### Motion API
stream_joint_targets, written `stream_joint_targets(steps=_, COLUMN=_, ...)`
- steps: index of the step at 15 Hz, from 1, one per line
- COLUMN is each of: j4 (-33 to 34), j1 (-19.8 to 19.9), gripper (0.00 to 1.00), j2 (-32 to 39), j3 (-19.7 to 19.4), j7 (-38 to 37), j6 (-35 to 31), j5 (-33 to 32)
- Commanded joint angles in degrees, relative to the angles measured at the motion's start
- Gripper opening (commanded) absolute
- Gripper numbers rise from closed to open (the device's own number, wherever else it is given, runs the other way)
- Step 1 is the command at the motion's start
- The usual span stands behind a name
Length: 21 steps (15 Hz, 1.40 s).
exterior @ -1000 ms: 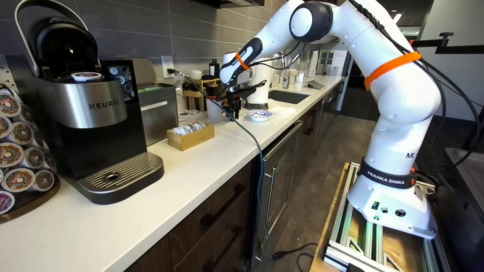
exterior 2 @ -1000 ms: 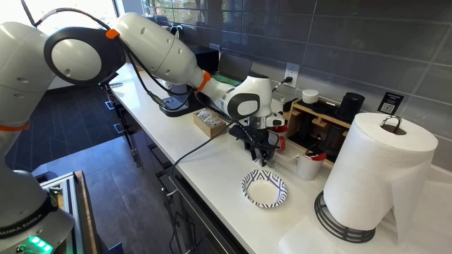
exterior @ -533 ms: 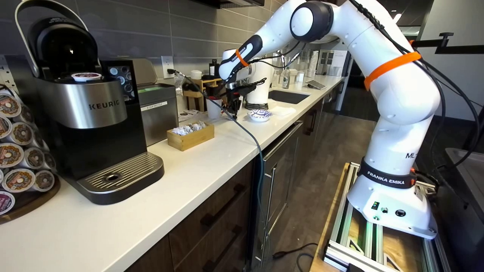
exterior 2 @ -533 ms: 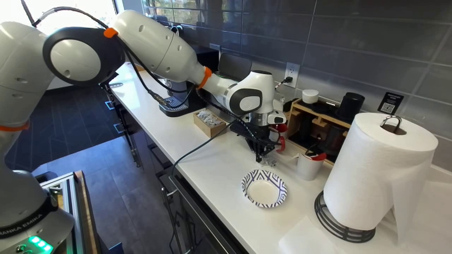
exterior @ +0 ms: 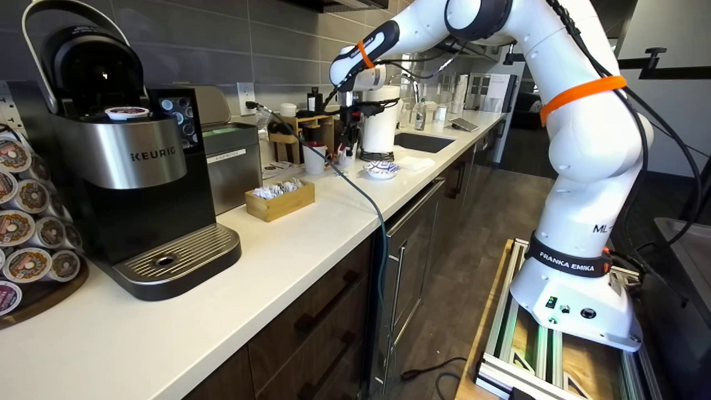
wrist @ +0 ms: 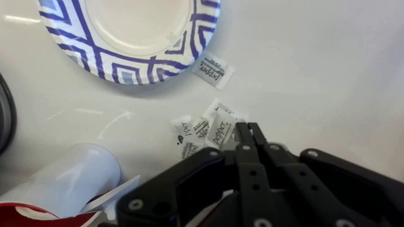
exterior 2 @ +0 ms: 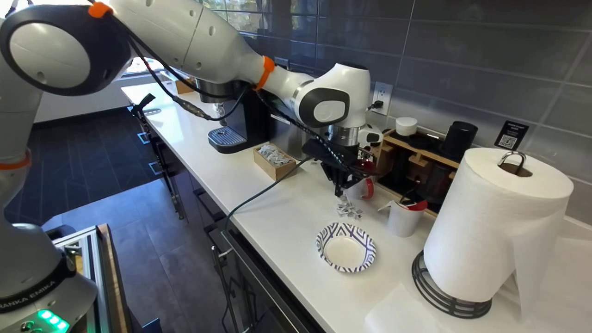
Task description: Put one sachet inside the box on the left.
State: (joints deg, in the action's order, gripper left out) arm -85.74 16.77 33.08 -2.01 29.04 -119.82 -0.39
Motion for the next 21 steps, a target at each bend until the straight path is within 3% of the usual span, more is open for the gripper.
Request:
stream_joint_targets(steps=1, j4=-5.9, j1=3.1, gripper=0.01, j2=-7.1, j3=2.6, j7=10.0, j6=8.3, j5=4.9)
stream_joint_targets(steps=6, j4=-11.9, j1=2.8, gripper=0.01, j2=-15.1, j3=2.0, j7=20.6, j6=22.0, j5=11.2)
stream_joint_targets(steps=9, j4=-16.1, j1=1.0, gripper=0.01, j2=-19.8, j3=1.6, j7=23.0, j6=27.0, j5=15.6)
stream_joint_targets(steps=11, j4=-18.5, j1=0.0, gripper=0.01, j2=-22.3, j3=1.2, j7=24.6, j6=28.3, j5=18.7)
stream_joint_targets(steps=12, j4=-13.6, j1=-0.8, gripper=0.01, j2=-18.3, j3=-0.1, j7=22.8, j6=28.0, j5=16.1)
stream_joint_targets(steps=16, j4=-13.9, j1=-1.6, gripper=0.02, j2=-19.0, j3=-0.8, j7=22.8, j6=28.1, j5=16.3)
stream_joint_targets(steps=21, j4=-17.7, j1=-4.0, gripper=0.01, j2=-21.4, j3=0.2, j7=20.8, j6=27.8, j5=18.0)
